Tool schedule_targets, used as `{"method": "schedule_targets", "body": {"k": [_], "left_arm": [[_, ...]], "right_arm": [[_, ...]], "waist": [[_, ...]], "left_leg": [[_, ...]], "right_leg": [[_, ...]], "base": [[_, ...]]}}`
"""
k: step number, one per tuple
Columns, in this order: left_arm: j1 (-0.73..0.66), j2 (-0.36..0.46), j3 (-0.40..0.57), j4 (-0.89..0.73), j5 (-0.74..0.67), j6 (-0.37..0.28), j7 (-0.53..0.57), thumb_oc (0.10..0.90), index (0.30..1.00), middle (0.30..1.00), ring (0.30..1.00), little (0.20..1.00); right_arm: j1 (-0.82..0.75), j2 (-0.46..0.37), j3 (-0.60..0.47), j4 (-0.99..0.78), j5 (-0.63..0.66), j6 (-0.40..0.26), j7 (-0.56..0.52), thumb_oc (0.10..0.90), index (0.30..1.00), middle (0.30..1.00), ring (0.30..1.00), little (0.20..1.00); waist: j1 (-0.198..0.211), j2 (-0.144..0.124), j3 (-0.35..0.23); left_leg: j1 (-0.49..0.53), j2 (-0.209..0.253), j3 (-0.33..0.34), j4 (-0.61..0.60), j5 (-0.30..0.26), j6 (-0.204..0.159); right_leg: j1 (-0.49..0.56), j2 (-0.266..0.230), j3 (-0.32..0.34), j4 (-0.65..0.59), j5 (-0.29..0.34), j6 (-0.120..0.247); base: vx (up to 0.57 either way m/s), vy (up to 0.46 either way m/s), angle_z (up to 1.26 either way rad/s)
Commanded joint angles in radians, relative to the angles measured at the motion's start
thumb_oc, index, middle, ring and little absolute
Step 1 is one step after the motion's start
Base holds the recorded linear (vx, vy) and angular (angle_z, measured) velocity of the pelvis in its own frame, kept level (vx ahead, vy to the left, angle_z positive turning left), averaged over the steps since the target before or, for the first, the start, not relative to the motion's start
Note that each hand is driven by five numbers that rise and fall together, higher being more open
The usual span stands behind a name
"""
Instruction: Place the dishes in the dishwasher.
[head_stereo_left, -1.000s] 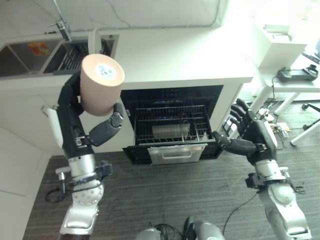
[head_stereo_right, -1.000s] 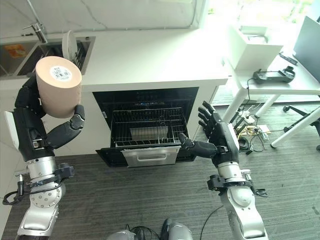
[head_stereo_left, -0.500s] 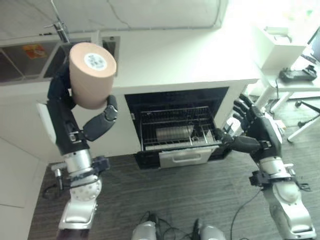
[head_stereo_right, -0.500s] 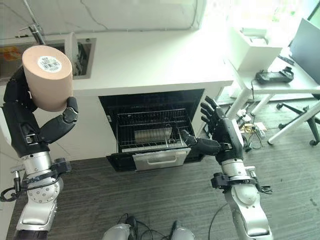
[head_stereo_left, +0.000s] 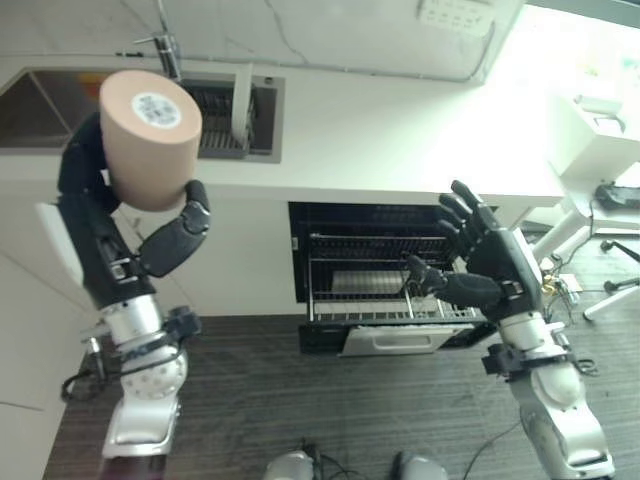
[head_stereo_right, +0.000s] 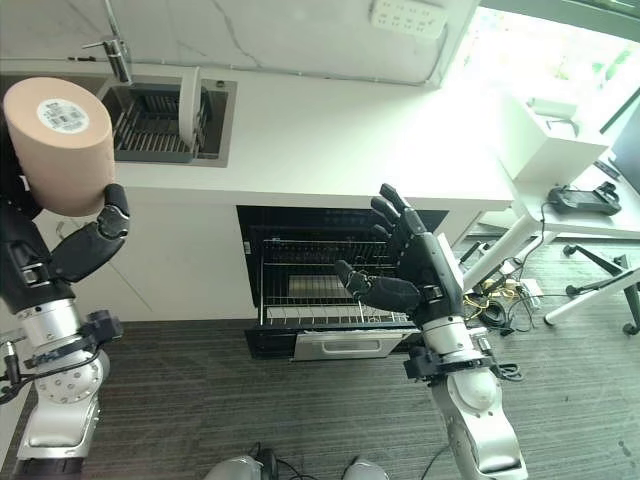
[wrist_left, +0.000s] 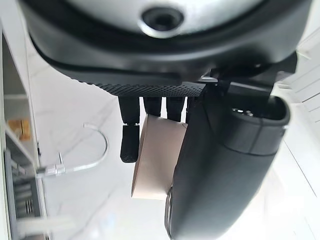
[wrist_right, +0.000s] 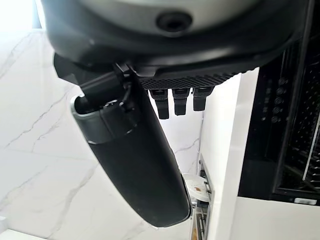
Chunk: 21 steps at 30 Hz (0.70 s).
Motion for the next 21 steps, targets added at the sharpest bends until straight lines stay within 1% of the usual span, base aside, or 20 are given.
{"method": "schedule_targets", "body": {"k": [1,4,5,6,7,10,11,12,13,15,16,17,18,19,20,21], "left_arm": [[-0.069,0.057,-0.002,-0.131,0.063,-0.063,0.023,0.4,0.3,0.3,0.3,0.3],[-0.068,0.057,0.0,-0.133,0.06,-0.061,0.021,0.4,0.3,0.3,0.3,0.3],[-0.065,0.058,0.003,-0.139,0.054,-0.06,0.014,0.4,0.3,0.3,0.3,0.3],[-0.066,0.056,0.006,-0.144,0.033,-0.066,-0.019,0.4,0.3,0.3,0.3,0.3],[-0.069,0.055,0.005,-0.147,0.018,-0.066,-0.048,0.4,0.3,0.3,0.3,0.3],[-0.091,0.055,-0.008,-0.15,0.031,-0.051,-0.039,0.4,0.3,0.3,0.3,0.3],[-0.086,0.052,-0.007,-0.156,0.032,-0.032,-0.013,0.4,0.3,0.3,0.3,0.3],[-0.08,0.053,-0.008,-0.163,0.01,-0.025,-0.006,0.4,0.3,0.3,0.3,0.3],[-0.074,0.053,-0.009,-0.17,-0.007,-0.021,-0.005,0.4,0.3,0.3,0.3,0.3],[-0.067,0.053,-0.012,-0.179,-0.014,-0.018,-0.011,0.4,0.3,0.3,0.3,0.3],[-0.064,0.048,-0.021,-0.19,-0.011,-0.016,-0.027,0.4,0.3,0.3,0.3,0.3],[-0.066,0.044,-0.03,-0.199,-0.001,-0.011,-0.036,0.4,0.3,0.3,0.3,0.3],[-0.065,0.036,-0.038,-0.203,0.003,-0.009,-0.037,0.4,0.3,0.3,0.3,0.3],[-0.059,0.033,-0.039,-0.189,-0.029,-0.023,-0.037,0.4,0.3,0.3,0.3,0.3],[-0.054,0.03,-0.038,-0.176,-0.06,-0.033,-0.042,0.4,0.3,0.3,0.3,0.3],[-0.051,0.03,-0.036,-0.175,-0.069,-0.035,-0.043,0.4,0.3,0.3,0.3,0.3]], "right_arm": [[-0.091,0.005,-0.013,-0.091,0.006,-0.115,0.002,0.8,0.9,0.9,0.9,0.9],[-0.093,0.006,-0.009,-0.093,-0.002,-0.115,0.01,0.8,0.9,0.9,0.9,0.9],[-0.089,0.003,-0.003,-0.113,-0.011,-0.101,0.042,0.8,0.9,0.9,0.9,0.9],[-0.079,-0.001,-0.004,-0.129,0.007,-0.104,0.038,0.8,0.9,0.9,0.9,0.9],[-0.076,-0.003,-0.008,-0.133,0.034,-0.106,0.035,0.8,0.9,0.9,0.9,0.9],[-0.116,-0.013,-0.001,-0.124,0.063,-0.112,0.028,0.8,0.9,0.9,0.9,0.9],[-0.153,-0.019,0.01,-0.113,0.114,-0.096,0.03,0.8,0.9,0.9,0.9,0.9],[-0.17,-0.03,0.013,-0.112,0.127,-0.089,0.021,0.8,0.9,0.9,0.9,0.9],[-0.179,-0.036,0.017,-0.109,0.123,-0.093,0.021,0.8,0.9,0.9,0.9,0.9],[-0.178,-0.039,0.016,-0.112,0.114,-0.094,0.023,0.8,0.9,0.9,0.9,0.9],[-0.17,-0.044,0.011,-0.115,0.105,-0.094,0.023,0.8,0.9,0.9,0.9,0.9],[-0.163,-0.049,0.007,-0.112,0.099,-0.1,0.023,0.8,0.9,0.9,0.9,0.9],[-0.143,-0.058,-0.01,-0.111,0.104,-0.102,0.04,0.8,0.9,0.9,0.9,0.9],[-0.118,-0.073,-0.033,-0.108,0.137,-0.098,0.076,0.8,0.9,0.9,0.9,0.9],[-0.114,-0.078,-0.038,-0.105,0.141,-0.097,0.087,0.8,0.9,0.9,0.9,0.9],[-0.113,-0.079,-0.041,-0.105,0.142,-0.096,0.089,0.8,0.9,0.9,0.9,0.9]], "waist": [[-0.01,-0.01,-0.062],[-0.011,-0.01,-0.066],[-0.018,-0.008,-0.06],[-0.02,-0.014,-0.064],[-0.021,-0.018,-0.075],[-0.014,-0.015,-0.088],[-0.008,-0.008,-0.1],[-0.014,0.001,-0.104],[-0.015,0.008,-0.105],[-0.013,0.017,-0.103],[-0.013,0.023,-0.096],[-0.016,0.027,-0.09],[-0.025,0.03,-0.084],[-0.034,0.034,-0.079],[-0.031,0.035,-0.071],[-0.031,0.035,-0.071]], "left_leg": [[0.026,0.079,-0.091,-0.023,-0.012,-0.128],[0.027,0.081,-0.093,-0.023,-0.015,-0.129],[0.044,0.09,-0.126,-0.023,-0.024,-0.131],[0.048,0.097,-0.165,-0.023,-0.04,-0.135],[0.049,0.116,-0.191,-0.023,-0.046,-0.147],[0.047,0.176,-0.215,-0.023,-0.024,-0.189],[0.065,0.229,-0.212,-0.023,-0.005,-0.221],[0.074,0.244,-0.213,-0.023,0.005,-0.234],[0.076,0.256,-0.212,-0.023,0.016,-0.24],[0.071,0.274,-0.202,-0.023,0.065,-0.241],[0.05,0.301,-0.16,-0.023,0.141,-0.24],[0.036,0.324,-0.109,-0.023,0.185,-0.238],[0.029,0.343,-0.023,-0.023,0.222,-0.241],[0.024,0.333,0.043,-0.023,0.225,-0.238],[0.016,0.288,0.036,-0.023,0.191,-0.224],[0.011,0.274,0.03,-0.023,0.179,-0.22]], "right_leg": [[-0.082,-0.031,0.045,0.02,0.167,0.04],[-0.095,-0.036,0.051,0.02,0.171,0.043],[-0.142,-0.043,0.096,0.02,0.178,0.047],[-0.148,-0.025,0.149,0.02,0.181,0.05],[-0.13,-0.017,0.151,0.02,0.169,0.054],[-0.108,-0.005,0.108,0.02,0.111,0.066],[-0.106,0.012,0.059,0.02,0.082,0.062],[-0.098,0.044,0.071,0.02,0.068,0.048],[-0.089,0.068,0.072,0.02,0.059,0.034],[-0.071,0.096,0.066,0.02,0.044,0.02],[-0.048,0.12,0.05,0.02,0.026,0.007],[-0.033,0.133,0.03,0.02,0.014,-0.005],[-0.016,0.137,-0.016,0.02,0.004,-0.018],[-0.002,0.133,-0.057,0.02,-0.006,-0.024],[0.004,0.142,-0.059,0.02,-0.012,-0.026],[0.002,0.145,-0.055,0.02,-0.011,-0.026]], "base": [[0.19,-0.235,0.49],[0.11,-0.156,0.5],[0.33,-0.623,0.48],[0.41,-0.902,0.29],[0.26,-0.795,0.42],[0.08,-0.57,0.95],[0.1,-0.636,0.9],[0.11,-0.641,0.41],[0.07,-0.357,-0.06],[0.03,-0.239,-0.06],[0.01,-0.332,-0.03],[0.0,-0.428,0.04],[-0.03,-0.426,0.19],[-0.03,-0.367,0.39],[-0.02,-0.227,0.47],[0.01,-0.144,0.47]]}}
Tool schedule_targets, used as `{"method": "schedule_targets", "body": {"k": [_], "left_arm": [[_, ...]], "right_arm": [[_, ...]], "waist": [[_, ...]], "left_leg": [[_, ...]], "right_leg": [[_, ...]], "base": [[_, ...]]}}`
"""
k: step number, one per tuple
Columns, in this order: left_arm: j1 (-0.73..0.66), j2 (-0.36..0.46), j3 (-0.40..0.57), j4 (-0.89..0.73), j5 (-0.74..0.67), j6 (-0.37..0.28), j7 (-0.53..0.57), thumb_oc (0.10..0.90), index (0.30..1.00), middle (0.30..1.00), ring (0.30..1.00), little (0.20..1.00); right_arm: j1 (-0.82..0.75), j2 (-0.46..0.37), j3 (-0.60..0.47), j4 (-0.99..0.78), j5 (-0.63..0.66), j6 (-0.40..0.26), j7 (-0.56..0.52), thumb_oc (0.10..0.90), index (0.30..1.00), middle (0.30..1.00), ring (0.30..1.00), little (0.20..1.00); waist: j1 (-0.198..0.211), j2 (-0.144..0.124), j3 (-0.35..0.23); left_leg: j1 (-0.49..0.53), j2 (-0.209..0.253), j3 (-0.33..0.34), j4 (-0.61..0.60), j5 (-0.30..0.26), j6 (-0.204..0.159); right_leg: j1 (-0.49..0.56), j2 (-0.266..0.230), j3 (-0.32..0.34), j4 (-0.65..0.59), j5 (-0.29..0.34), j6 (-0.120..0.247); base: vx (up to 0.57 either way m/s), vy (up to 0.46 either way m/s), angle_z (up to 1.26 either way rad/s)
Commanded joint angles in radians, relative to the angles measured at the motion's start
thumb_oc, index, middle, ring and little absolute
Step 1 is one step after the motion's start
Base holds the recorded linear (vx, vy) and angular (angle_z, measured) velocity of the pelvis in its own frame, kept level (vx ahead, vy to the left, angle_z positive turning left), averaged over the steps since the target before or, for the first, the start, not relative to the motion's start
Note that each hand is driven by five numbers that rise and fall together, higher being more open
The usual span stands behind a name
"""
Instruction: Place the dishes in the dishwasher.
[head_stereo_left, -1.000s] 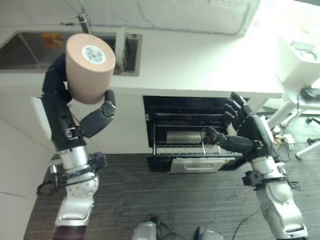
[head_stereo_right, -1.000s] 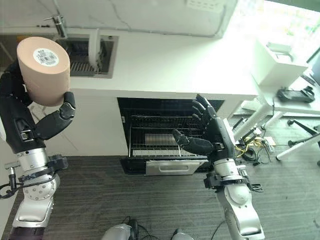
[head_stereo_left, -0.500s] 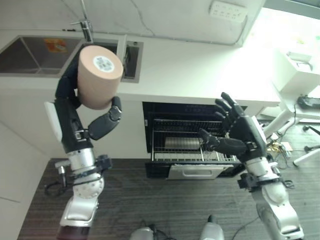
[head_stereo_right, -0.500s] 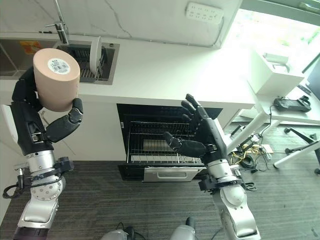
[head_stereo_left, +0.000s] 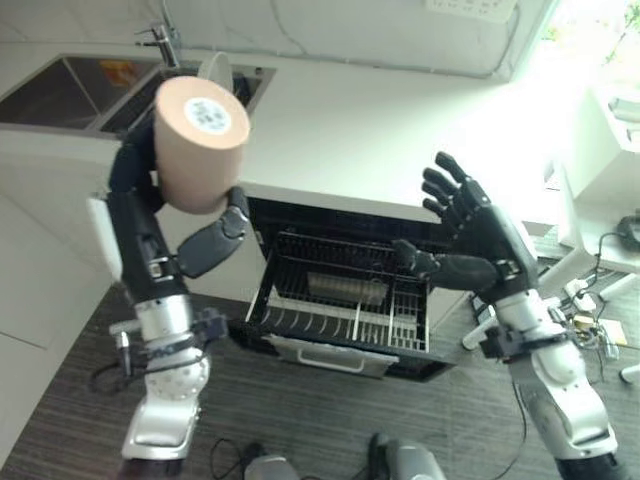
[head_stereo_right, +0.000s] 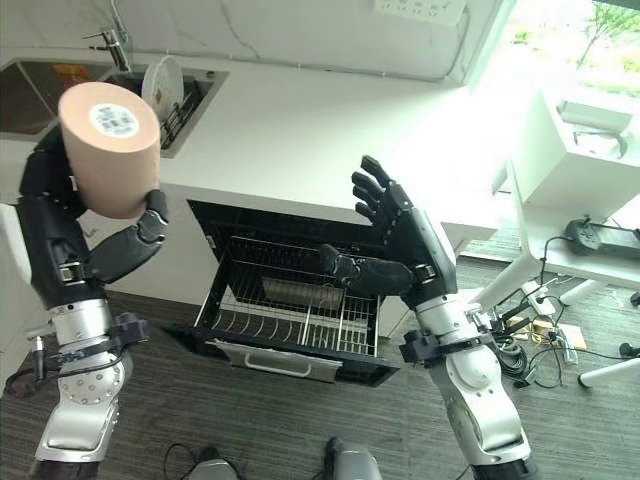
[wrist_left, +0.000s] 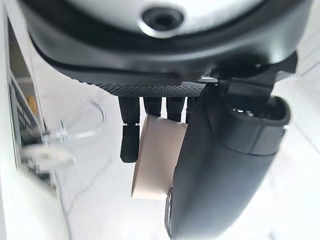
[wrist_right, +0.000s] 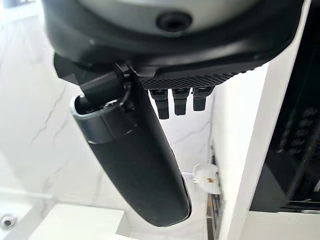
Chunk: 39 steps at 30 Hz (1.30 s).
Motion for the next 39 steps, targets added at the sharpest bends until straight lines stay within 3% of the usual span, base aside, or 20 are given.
{"method": "schedule_targets", "body": {"k": [1,4,9,14,17,20,32,39], "left_arm": [[-0.054,0.059,0.041,-0.072,-0.086,-0.102,0.014,0.4,0.3,0.3,0.3,0.3],[-0.044,0.056,0.035,-0.046,-0.067,-0.143,0.01,0.4,0.3,0.3,0.3,0.3],[-0.044,0.051,-0.002,-0.036,-0.018,-0.13,0.0,0.4,0.3,0.3,0.3,0.3],[-0.072,0.054,-0.046,0.047,0.035,-0.156,0.034,0.4,0.3,0.3,0.3,0.3],[-0.097,0.048,-0.11,0.111,0.116,-0.159,0.044,0.4,0.3,0.3,0.3,0.3],[-0.139,0.046,-0.166,0.179,0.161,-0.171,0.069,0.4,0.3,0.3,0.3,0.3],[-0.219,0.029,-0.327,0.235,0.215,-0.135,0.067,0.4,0.3,0.3,0.3,0.3],[-0.232,0.03,-0.373,0.238,0.275,-0.126,0.07,0.4,0.3,0.3,0.3,0.3]], "right_arm": [[-0.051,0.0,-0.063,-0.087,0.053,-0.097,0.048,0.8,0.9,0.9,0.9,0.9],[-0.049,0.013,-0.06,-0.07,0.039,-0.086,0.029,0.8,0.9,0.9,0.9,0.9],[-0.031,0.023,-0.044,-0.041,0.063,-0.074,0.056,0.8,0.9,0.9,0.9,0.9],[-0.017,0.068,-0.024,-0.015,0.333,0.012,0.128,0.8,0.9,0.9,0.9,0.9],[-0.018,0.127,0.032,0.019,0.363,0.023,0.158,0.8,0.9,0.9,0.9,0.9],[-0.04,0.169,0.071,0.05,0.42,0.038,0.121,0.8,0.9,0.9,0.9,0.9],[-0.146,0.224,0.212,0.112,0.474,0.002,0.052,0.8,0.9,0.9,0.9,0.9],[-0.176,0.235,0.232,0.125,0.479,-0.012,0.03,0.8,0.9,0.9,0.9,0.9]], "waist": [[0.002,0.008,-0.075],[-0.001,0.022,-0.077],[-0.001,0.02,-0.102],[-0.013,0.012,-0.132],[-0.015,0.003,-0.139],[-0.017,-0.01,-0.142],[0.014,-0.026,-0.148],[0.02,-0.025,-0.153]], "left_leg": [[0.028,-0.099,-0.01,0.068,-0.242,0.014],[0.008,-0.121,-0.028,0.068,-0.26,0.026],[-0.003,-0.141,-0.093,0.068,-0.279,0.025],[0.017,-0.15,-0.084,0.068,-0.306,0.031],[0.031,-0.16,-0.063,0.068,-0.322,0.046],[0.039,-0.175,-0.059,0.068,-0.336,0.059],[0.054,-0.181,-0.028,0.068,-0.356,0.077],[0.059,-0.176,-0.036,0.068,-0.359,0.077]], "right_leg": [[0.032,-0.102,0.053,-0.1,0.089,0.182],[0.044,-0.077,0.06,-0.1,0.08,0.173],[0.057,-0.062,0.07,-0.1,0.062,0.161],[0.067,-0.081,0.069,-0.1,0.058,0.173],[0.07,-0.105,0.058,-0.1,0.073,0.186],[0.072,-0.118,0.056,-0.1,0.083,0.195],[0.068,-0.148,0.032,-0.1,0.098,0.209],[0.073,-0.144,0.039,-0.1,0.092,0.205]], "base": [[0.03,-0.075,0.26],[0.03,-0.035,0.1],[0.02,0.061,0.05],[0.05,0.107,-0.07],[0.05,0.128,-0.03],[0.04,0.063,-0.06],[0.02,0.011,-0.02],[0.03,-0.011,-0.03]]}}
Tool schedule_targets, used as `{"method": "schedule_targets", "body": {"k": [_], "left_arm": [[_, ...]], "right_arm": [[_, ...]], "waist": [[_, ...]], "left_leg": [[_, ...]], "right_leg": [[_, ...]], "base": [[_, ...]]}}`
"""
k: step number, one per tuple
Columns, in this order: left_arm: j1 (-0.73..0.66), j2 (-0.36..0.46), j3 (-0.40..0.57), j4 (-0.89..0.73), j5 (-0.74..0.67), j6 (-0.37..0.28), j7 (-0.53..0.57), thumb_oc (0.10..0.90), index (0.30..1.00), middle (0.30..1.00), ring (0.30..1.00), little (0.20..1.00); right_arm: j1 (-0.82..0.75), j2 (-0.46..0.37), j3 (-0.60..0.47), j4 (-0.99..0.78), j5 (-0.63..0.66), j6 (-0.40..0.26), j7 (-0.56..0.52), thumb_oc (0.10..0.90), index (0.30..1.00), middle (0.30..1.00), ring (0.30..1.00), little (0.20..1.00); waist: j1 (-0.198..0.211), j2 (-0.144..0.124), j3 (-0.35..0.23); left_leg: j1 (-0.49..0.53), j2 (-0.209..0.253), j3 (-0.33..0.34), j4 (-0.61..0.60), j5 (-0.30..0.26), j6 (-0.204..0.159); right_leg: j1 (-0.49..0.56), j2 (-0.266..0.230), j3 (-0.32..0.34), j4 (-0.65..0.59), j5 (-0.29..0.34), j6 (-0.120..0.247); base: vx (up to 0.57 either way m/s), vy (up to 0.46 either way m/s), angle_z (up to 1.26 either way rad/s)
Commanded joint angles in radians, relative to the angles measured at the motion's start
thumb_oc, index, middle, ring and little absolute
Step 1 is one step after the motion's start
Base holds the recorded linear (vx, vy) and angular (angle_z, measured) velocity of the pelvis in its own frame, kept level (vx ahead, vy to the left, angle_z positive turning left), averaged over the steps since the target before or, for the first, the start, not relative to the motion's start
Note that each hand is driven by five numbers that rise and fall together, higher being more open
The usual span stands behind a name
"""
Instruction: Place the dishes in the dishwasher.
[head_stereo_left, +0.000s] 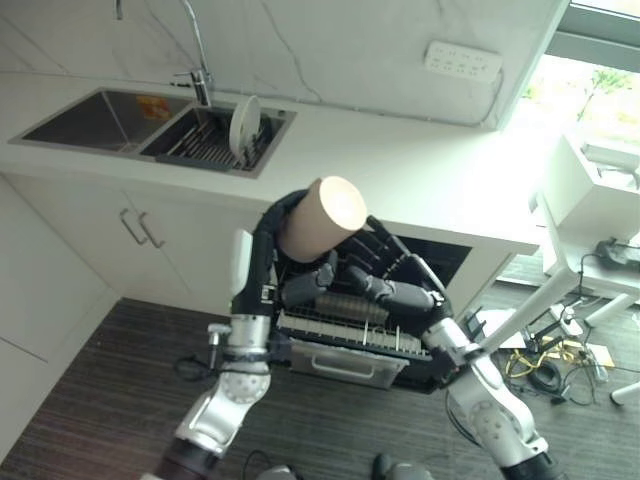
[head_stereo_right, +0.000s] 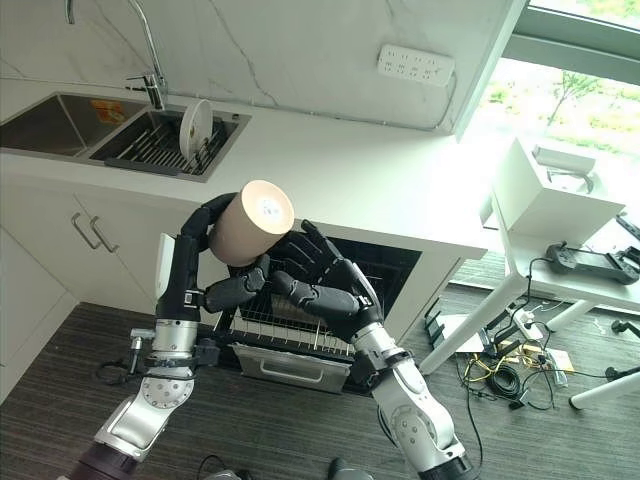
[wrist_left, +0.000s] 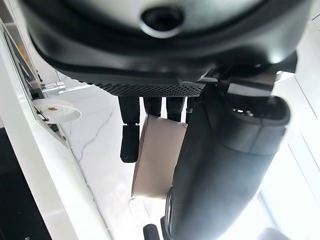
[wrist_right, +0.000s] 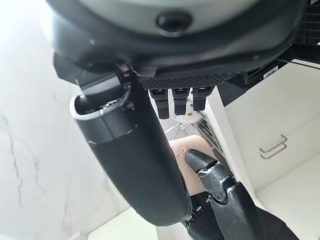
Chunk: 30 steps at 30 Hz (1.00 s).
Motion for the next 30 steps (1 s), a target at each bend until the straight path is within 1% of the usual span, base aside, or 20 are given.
{"method": "schedule_targets", "body": {"k": [1,10,12,16,21,23,30], "left_arm": [[-0.142,0.029,-0.045,-0.039,0.064,-0.068,0.031,0.4,0.3,0.3,0.3,0.3],[-0.132,0.03,-0.095,-0.013,0.084,-0.054,0.026,0.4,0.3,0.3,0.3,0.3],[-0.133,0.033,-0.109,-0.001,0.082,-0.052,0.03,0.4,0.3,0.3,0.3,0.3],[-0.138,0.027,-0.125,0.005,0.085,-0.045,0.034,0.4,0.3,0.3,0.3,0.3],[-0.152,0.018,-0.155,0.019,0.074,-0.028,0.041,0.4,0.3,0.3,0.3,0.3],[-0.158,0.013,-0.167,0.025,0.07,-0.024,0.046,0.4,0.3,0.3,0.3,0.3],[-0.171,0.006,-0.183,0.016,0.05,-0.019,0.034,0.4,0.3,0.3,0.3,0.3]], "right_arm": [[-0.104,0.047,-0.019,-0.051,0.042,-0.126,0.016,0.8,0.9,0.9,0.9,0.9],[-0.123,0.064,-0.001,-0.055,0.03,-0.171,-0.045,0.8,0.9,0.9,0.9,0.9],[-0.131,0.069,0.013,-0.068,0.0,-0.192,-0.073,0.8,0.9,0.9,0.9,0.9],[-0.146,0.074,0.027,-0.079,-0.024,-0.202,-0.098,0.8,0.9,0.9,0.9,0.9],[-0.181,0.084,0.043,-0.108,-0.055,-0.229,-0.164,0.8,0.9,0.9,0.9,0.9],[-0.199,0.088,0.051,-0.121,-0.087,-0.249,-0.2,0.8,0.9,0.9,0.9,0.9],[-0.236,0.091,0.075,-0.135,-0.128,-0.232,-0.225,0.8,0.9,0.9,0.9,0.9]], "waist": [[0.025,0.016,-0.063],[0.03,0.02,-0.07],[0.03,0.023,-0.069],[0.028,0.025,-0.069],[0.029,0.028,-0.069],[0.03,0.029,-0.07],[0.035,0.029,-0.072]], "left_leg": [[0.079,0.035,-0.035,-0.081,-0.046,-0.009],[0.088,0.042,-0.038,-0.081,-0.048,-0.012],[0.091,0.043,-0.037,-0.081,-0.049,-0.012],[0.093,0.044,-0.036,-0.081,-0.049,-0.012],[0.095,0.042,-0.036,-0.081,-0.051,-0.011],[0.095,0.04,-0.037,-0.081,-0.051,-0.011],[0.092,0.038,-0.038,-0.081,-0.05,-0.01]], "right_leg": [[0.023,-0.078,-0.001,0.054,-0.041,0.12],[0.035,-0.073,0.007,0.054,-0.051,0.116],[0.037,-0.074,0.009,0.054,-0.052,0.117],[0.037,-0.073,0.011,0.054,-0.052,0.116],[0.039,-0.072,0.016,0.054,-0.054,0.115],[0.039,-0.074,0.017,0.054,-0.054,0.115],[0.037,-0.075,0.017,0.054,-0.054,0.115]], "base": [[0.04,-0.005,-0.02],[0.05,-0.007,-0.06],[0.04,0.003,-0.06],[0.01,0.005,-0.02],[0.0,0.0,0.0],[0.0,0.0,0.0],[-0.01,0.005,0.0]]}}
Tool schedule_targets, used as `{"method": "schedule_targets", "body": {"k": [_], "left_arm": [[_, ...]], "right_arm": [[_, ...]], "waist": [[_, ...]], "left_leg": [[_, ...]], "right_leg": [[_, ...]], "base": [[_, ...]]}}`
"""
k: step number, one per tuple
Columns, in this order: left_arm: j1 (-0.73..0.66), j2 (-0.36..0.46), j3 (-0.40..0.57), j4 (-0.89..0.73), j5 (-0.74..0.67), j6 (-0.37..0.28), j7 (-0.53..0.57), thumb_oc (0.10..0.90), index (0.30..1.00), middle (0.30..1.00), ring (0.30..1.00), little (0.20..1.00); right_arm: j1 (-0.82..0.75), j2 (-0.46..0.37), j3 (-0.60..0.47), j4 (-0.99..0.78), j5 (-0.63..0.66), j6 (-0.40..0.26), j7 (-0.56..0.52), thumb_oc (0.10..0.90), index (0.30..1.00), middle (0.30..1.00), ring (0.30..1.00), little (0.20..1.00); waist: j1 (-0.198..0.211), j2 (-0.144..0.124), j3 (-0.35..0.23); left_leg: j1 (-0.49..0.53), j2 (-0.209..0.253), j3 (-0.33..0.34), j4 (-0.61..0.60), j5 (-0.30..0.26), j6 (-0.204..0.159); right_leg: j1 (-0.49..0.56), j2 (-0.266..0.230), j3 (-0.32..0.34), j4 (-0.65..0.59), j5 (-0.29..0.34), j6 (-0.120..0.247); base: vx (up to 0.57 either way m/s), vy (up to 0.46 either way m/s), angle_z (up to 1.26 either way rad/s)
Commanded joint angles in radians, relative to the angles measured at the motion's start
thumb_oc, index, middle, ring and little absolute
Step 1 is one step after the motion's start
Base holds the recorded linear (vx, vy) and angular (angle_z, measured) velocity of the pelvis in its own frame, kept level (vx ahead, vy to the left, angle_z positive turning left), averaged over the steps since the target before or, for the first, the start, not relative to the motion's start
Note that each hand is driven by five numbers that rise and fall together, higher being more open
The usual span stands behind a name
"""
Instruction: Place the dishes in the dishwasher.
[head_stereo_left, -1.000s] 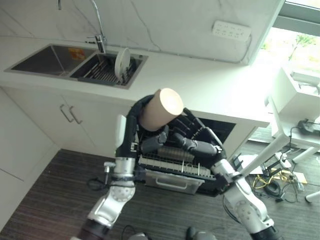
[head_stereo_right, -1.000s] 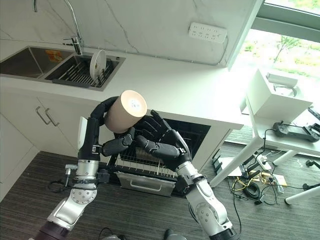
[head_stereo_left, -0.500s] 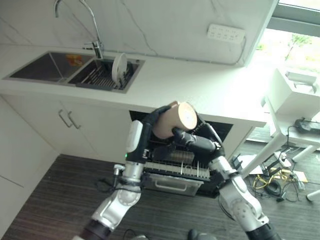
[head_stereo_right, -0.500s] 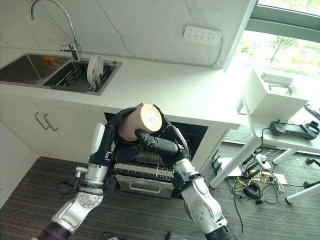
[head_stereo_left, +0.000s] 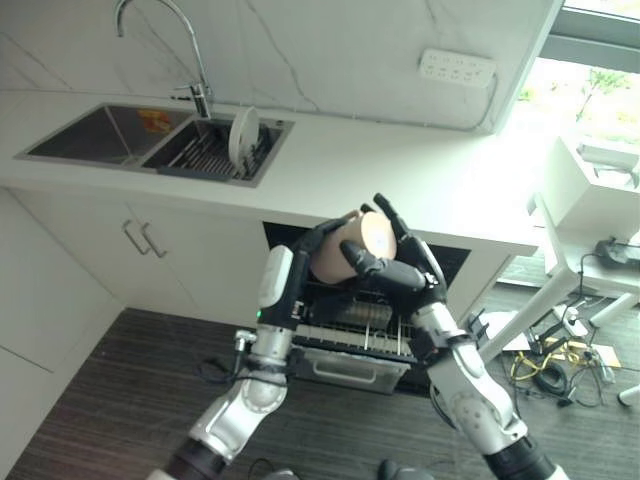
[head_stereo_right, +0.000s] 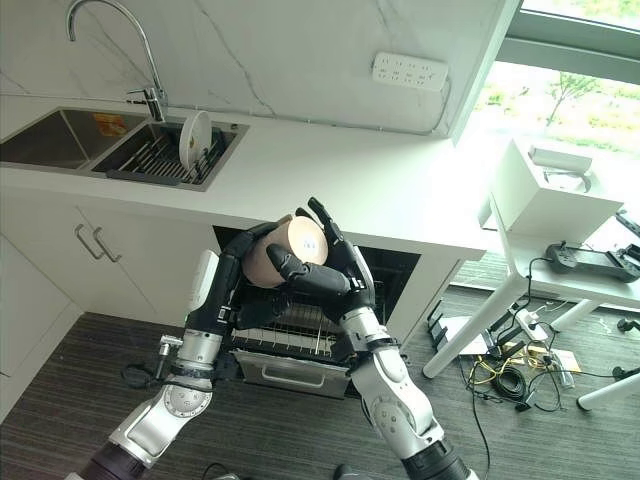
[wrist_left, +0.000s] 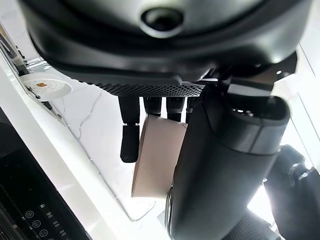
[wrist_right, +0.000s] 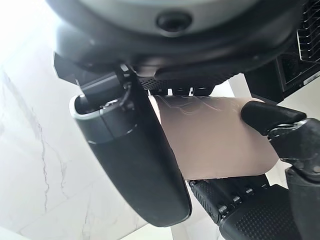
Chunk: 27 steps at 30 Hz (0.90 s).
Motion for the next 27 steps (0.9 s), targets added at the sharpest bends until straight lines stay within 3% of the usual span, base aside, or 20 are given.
{"method": "schedule_targets", "body": {"k": [1,13,27], "left_arm": [[-0.141,-0.003,-0.059,-0.038,-0.014,-0.066,0.022,0.4,0.3,0.3,0.3,0.3],[-0.146,-0.006,-0.049,-0.046,-0.069,-0.072,0.018,0.4,0.3,0.3,0.3,0.3],[-0.138,-0.025,-0.022,-0.081,-0.157,-0.078,-0.005,0.4,0.3,0.3,0.3,0.3]], "right_arm": [[-0.126,0.054,-0.022,-0.137,-0.058,-0.116,0.025,0.8,0.9,0.9,0.9,0.9],[-0.127,0.05,0.005,-0.115,-0.021,-0.069,0.056,0.8,0.9,0.9,0.9,0.9],[-0.104,0.065,0.012,-0.074,0.046,-0.081,0.071,0.8,0.9,0.9,0.9,0.9]], "waist": [[0.013,0.006,-0.059],[0.016,0.002,-0.063],[0.016,0.004,-0.06]], "left_leg": [[0.063,0.029,-0.062,-0.079,-0.04,-0.011],[0.062,0.034,-0.058,-0.079,-0.036,-0.011],[0.061,0.036,-0.055,-0.079,-0.032,-0.01]], "right_leg": [[0.021,-0.088,-0.009,0.072,-0.057,0.121],[0.022,-0.087,-0.013,0.072,-0.056,0.118],[0.025,-0.087,-0.018,0.072,-0.055,0.115]], "base": [[0.0,0.0,0.0],[0.0,0.0,0.0],[0.0,0.0,0.0]]}}
